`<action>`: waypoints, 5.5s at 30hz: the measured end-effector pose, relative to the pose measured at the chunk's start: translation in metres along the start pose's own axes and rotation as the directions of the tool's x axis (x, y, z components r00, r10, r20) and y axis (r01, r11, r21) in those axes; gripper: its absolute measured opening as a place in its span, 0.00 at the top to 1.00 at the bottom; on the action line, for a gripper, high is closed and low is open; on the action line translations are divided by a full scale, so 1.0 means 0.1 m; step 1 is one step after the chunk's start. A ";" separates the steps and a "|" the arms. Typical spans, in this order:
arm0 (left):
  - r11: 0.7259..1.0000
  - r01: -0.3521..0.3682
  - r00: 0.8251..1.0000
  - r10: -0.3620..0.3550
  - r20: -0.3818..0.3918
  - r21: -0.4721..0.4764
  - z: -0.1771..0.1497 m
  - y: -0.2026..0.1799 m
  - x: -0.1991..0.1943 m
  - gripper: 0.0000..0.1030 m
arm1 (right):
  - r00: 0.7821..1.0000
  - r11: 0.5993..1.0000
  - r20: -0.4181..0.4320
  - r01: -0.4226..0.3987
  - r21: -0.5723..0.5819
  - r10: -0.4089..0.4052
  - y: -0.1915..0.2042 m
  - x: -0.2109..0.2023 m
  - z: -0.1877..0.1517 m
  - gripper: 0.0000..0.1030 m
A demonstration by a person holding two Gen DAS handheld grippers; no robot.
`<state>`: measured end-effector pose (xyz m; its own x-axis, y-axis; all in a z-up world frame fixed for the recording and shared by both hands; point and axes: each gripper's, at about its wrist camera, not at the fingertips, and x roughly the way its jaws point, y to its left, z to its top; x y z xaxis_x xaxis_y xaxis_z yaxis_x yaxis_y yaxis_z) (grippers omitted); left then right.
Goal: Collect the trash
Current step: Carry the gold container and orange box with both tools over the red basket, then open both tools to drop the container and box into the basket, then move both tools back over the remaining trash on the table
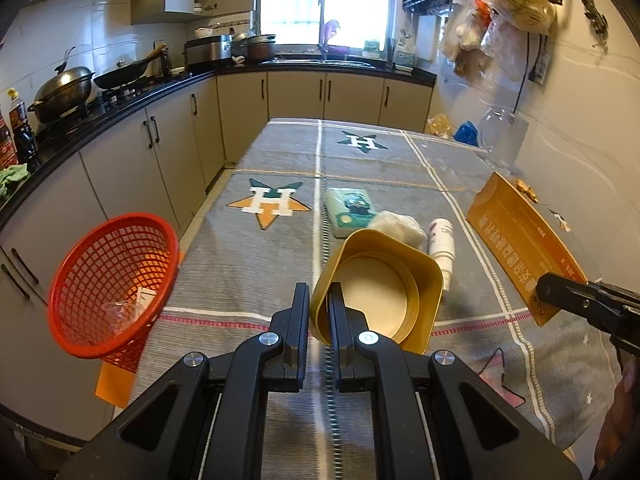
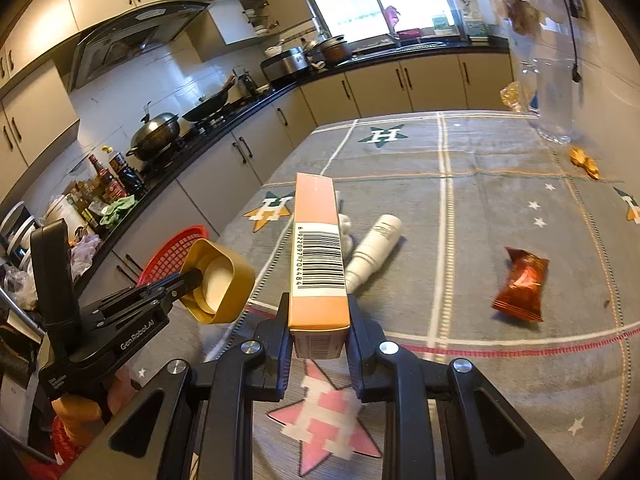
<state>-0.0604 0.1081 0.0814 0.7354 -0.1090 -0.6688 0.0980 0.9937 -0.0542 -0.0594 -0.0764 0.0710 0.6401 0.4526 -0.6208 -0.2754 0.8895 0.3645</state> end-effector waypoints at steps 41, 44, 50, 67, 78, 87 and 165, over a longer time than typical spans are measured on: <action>0.936 -0.201 0.976 0.216 0.020 -0.288 -0.05 1.72 -0.15 0.92 | 0.961 0.955 -0.215 -0.221 -0.200 0.177 1.53 1.22 0.38 0.76; 0.922 -0.221 0.973 0.231 -0.004 -0.318 -0.10 1.86 -0.08 0.92 | 0.955 0.950 -0.229 -0.237 -0.205 0.189 1.63 1.32 0.41 0.76; 0.897 -0.252 0.966 0.255 -0.042 -0.362 -0.19 2.08 0.02 0.92 | 0.946 0.941 -0.253 -0.260 -0.217 0.203 1.84 1.53 0.46 0.76; 0.880 -0.276 0.961 0.262 -0.089 -0.387 -0.20 2.39 0.25 0.92 | 0.927 0.936 -0.324 -0.271 -0.226 0.190 2.12 2.13 0.50 0.75; 0.876 -0.283 0.959 0.256 -0.120 -0.390 -0.21 2.50 0.41 0.92 | 0.920 0.942 -0.352 -0.259 -0.212 0.174 2.18 2.43 0.52 0.75; 0.877 -0.286 0.958 0.253 -0.134 -0.385 -0.22 2.51 0.48 0.92 | 0.915 0.948 -0.368 -0.251 -0.198 0.165 2.20 2.58 0.52 0.75; 1.000 -0.026 0.998 0.026 -0.057 -0.002 0.20 -0.01 0.24 0.62 | 0.972 0.912 -0.021 0.228 0.342 -0.235 -1.11 -0.07 0.27 0.44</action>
<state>-0.0294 0.1039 0.0797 0.6985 -0.0817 -0.7109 0.0779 0.9962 -0.0379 -0.0137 -0.1802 0.0538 0.6720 0.2316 -0.7034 0.1399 0.8930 0.4277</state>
